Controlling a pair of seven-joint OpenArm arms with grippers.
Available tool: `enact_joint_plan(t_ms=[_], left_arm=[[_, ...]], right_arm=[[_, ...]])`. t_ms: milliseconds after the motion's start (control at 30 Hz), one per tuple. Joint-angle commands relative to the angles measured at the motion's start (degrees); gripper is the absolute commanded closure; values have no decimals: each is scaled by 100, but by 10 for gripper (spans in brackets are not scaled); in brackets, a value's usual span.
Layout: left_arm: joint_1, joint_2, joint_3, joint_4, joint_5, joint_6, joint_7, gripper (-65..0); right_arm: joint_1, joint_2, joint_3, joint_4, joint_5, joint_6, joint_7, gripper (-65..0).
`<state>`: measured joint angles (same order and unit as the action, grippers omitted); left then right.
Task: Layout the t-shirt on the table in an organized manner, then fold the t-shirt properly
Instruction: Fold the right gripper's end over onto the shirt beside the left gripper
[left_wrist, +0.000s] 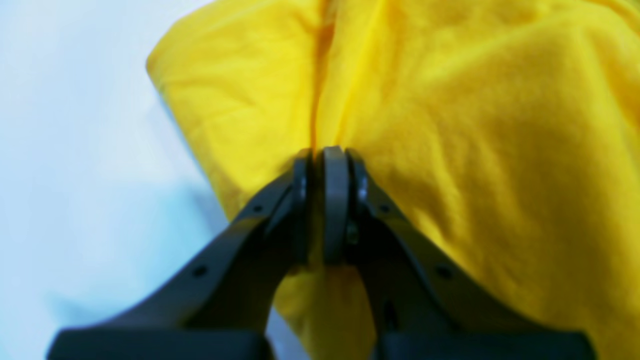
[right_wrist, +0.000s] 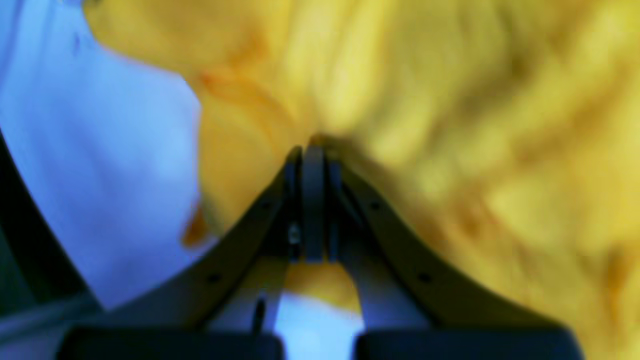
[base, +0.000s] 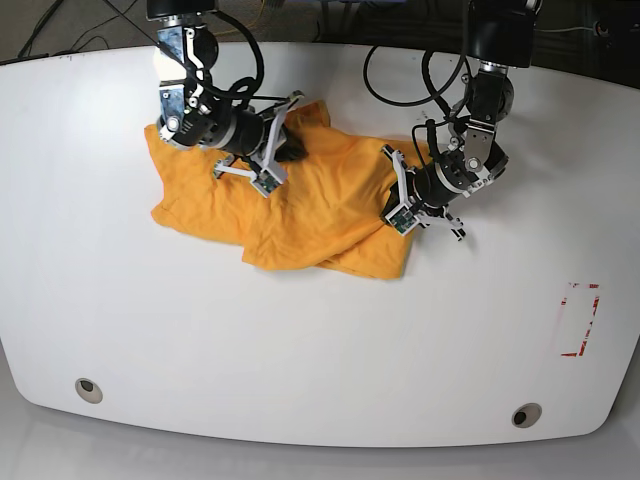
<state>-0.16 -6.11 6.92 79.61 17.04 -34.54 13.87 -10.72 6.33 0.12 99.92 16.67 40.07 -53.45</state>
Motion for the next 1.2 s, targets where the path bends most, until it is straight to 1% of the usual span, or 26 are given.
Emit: enact_joint_plan(t_ms=[0,67,167,233,367,433,533,600,667,800,900,933,1033,1100,1167], left_arm=[[-41,-123,-28,43,200,48,262,-22],[-50,-123,-28,43,200,48,262,-22],[-50,-273,-28,87,191,48,262,-22],[-50,-317,-28,210,191,48,262,-22],[-41,-308,-28,474,191,48,262,-22],[-32,-299,-28,676,191,48,279,-22],[-50,-290,-2,817,191,48,464,-22],[-67,-273,7,905,191,48,692,-22],[-67,-229,7,975,191,39,780,-22],[-67,-150,7,1019,191,39,789,-22],[-67,-150,7,1036,191,39,789,-22],[-58,-158,7,1028,191,39,789,-22],[-58,-158,7,1019,191,39,789,-22],[-23,-158,7,1036,191,39,789,-22],[-23,-158,7,1036,191,39,789,-22]], right_arm=[[48,66,36,237,35,-7,-4,0],[48,66,45,316,35,-7,-136,0],[57,66,195,562,26,-7,-400,0],[57,49,256,729,8,-7,-479,0],[127,40,274,1010,17,-7,-497,0],[312,31,274,1081,35,-7,-505,0],[523,-13,274,1054,35,-7,-532,0],[716,-162,274,1045,-27,-7,-532,0],[883,-294,282,940,-71,-7,-523,0],[1340,-496,274,588,-203,-7,-514,0],[1630,-716,282,202,-317,-7,-497,0],[1753,-839,282,-9,-361,-7,-426,0],[2000,-1024,265,-379,-449,-7,-101,0],[2131,-1112,256,-651,-511,-7,145,0],[2255,-1182,247,-941,-572,-7,277,0]])
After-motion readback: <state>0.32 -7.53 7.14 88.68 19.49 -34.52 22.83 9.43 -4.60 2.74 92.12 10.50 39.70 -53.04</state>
